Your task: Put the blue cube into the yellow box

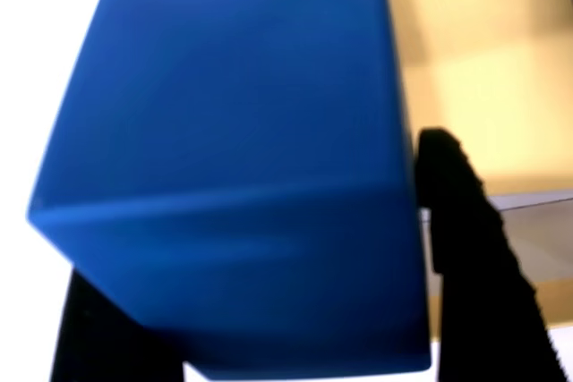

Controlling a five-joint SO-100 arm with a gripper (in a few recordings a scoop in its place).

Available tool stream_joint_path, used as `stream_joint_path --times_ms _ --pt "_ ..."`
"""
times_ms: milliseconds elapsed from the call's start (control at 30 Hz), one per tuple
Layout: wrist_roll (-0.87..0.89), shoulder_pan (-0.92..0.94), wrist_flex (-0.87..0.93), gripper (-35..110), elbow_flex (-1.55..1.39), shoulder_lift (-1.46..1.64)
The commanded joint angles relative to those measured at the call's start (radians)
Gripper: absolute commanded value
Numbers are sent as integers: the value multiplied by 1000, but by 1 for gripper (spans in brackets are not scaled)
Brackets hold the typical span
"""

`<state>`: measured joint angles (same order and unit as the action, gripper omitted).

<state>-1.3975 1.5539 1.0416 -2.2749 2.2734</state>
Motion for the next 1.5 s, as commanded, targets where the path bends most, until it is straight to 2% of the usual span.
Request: stream_joint_path --times_ms 0,267,733,967,1233,1467 --pt "-52 31 25 9 5 11" --pt "-167 32 38 9 -78 23" --pt "-230 83 78 9 -98 89" --pt "-272 115 71 22 -94 87" --pt "-293 124 49 29 -94 78" --pt "-296 104 44 22 -77 81"
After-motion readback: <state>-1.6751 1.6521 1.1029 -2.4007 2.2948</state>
